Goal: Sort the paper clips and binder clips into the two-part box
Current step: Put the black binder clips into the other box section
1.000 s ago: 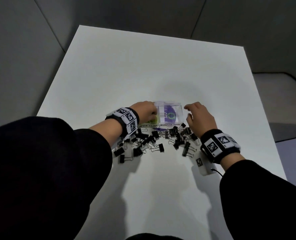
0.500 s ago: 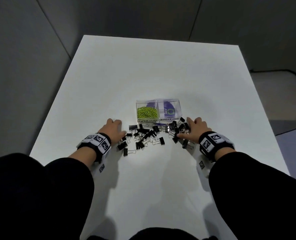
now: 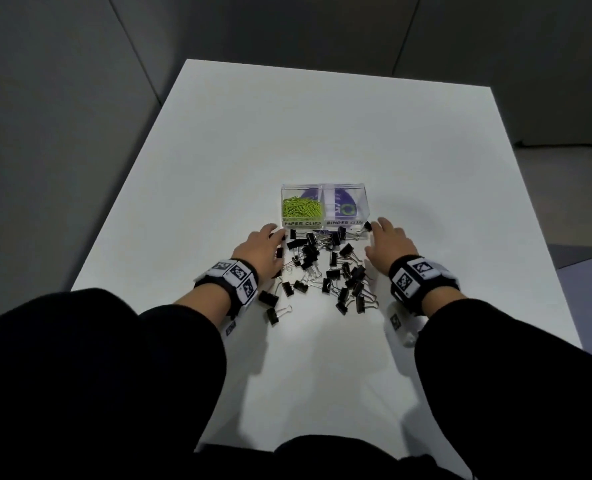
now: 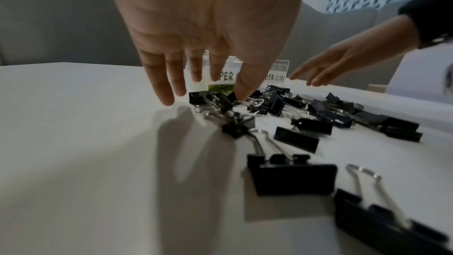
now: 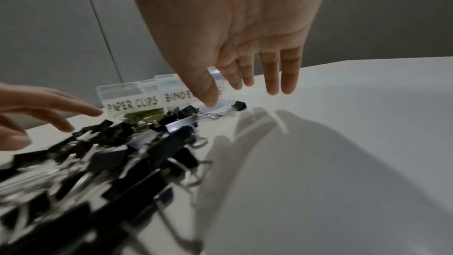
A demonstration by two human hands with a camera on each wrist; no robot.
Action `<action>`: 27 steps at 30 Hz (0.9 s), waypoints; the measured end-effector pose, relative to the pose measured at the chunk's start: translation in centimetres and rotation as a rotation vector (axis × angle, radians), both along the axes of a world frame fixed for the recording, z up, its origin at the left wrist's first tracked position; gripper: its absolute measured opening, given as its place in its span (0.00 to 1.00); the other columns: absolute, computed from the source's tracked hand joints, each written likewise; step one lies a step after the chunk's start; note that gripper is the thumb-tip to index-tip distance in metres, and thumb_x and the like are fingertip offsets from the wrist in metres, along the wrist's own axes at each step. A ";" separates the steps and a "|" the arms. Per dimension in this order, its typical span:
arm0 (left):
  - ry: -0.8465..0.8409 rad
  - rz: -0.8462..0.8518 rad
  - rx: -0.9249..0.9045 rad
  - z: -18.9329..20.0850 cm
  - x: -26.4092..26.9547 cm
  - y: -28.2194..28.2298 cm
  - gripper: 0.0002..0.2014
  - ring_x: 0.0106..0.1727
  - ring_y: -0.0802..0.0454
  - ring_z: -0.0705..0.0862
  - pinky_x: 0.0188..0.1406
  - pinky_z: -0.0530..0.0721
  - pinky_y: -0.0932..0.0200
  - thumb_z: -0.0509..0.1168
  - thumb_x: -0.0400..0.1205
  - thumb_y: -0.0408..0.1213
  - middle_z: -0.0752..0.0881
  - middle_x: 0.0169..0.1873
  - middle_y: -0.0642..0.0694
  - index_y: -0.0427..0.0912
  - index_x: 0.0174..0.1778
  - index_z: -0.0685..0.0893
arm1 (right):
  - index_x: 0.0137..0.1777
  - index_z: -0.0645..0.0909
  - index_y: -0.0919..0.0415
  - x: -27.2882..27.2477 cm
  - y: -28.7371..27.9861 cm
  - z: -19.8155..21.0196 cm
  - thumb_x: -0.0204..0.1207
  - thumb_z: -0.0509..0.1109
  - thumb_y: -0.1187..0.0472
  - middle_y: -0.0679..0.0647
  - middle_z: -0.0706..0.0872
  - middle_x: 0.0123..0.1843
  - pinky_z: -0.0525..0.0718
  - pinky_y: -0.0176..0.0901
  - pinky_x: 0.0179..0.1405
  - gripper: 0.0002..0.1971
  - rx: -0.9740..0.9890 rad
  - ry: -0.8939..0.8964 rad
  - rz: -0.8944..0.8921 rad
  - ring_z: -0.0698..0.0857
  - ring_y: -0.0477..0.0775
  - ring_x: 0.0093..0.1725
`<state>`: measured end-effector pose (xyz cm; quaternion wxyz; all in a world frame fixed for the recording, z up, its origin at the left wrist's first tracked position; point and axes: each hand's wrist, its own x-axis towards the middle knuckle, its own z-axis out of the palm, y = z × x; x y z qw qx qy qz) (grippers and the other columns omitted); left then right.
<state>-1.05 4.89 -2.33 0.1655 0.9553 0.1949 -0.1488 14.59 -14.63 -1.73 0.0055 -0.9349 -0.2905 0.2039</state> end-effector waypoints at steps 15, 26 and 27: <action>0.115 -0.007 -0.043 2.1 -2.8 -1.6 0.29 0.64 0.45 0.79 0.60 0.80 0.49 0.63 0.79 0.50 0.71 0.70 0.44 0.48 0.75 0.64 | 0.78 0.59 0.54 -3.8 -3.5 0.9 0.78 0.60 0.41 0.58 0.69 0.77 0.77 0.55 0.66 0.32 0.066 0.151 0.086 0.75 0.60 0.70; 0.142 -0.032 -0.190 0.4 -5.7 -4.9 0.27 0.56 0.44 0.82 0.52 0.79 0.53 0.71 0.75 0.44 0.72 0.65 0.44 0.46 0.66 0.68 | 0.76 0.60 0.58 -7.6 -2.5 0.2 0.74 0.71 0.57 0.61 0.70 0.71 0.80 0.51 0.58 0.33 0.097 0.275 0.102 0.81 0.64 0.61; 0.146 -0.060 -0.138 0.6 -5.5 -5.1 0.28 0.57 0.45 0.81 0.51 0.78 0.53 0.71 0.74 0.46 0.72 0.65 0.45 0.46 0.66 0.68 | 0.77 0.59 0.56 -7.5 -2.3 0.4 0.74 0.72 0.55 0.60 0.69 0.71 0.81 0.51 0.56 0.35 0.091 0.252 0.106 0.81 0.64 0.61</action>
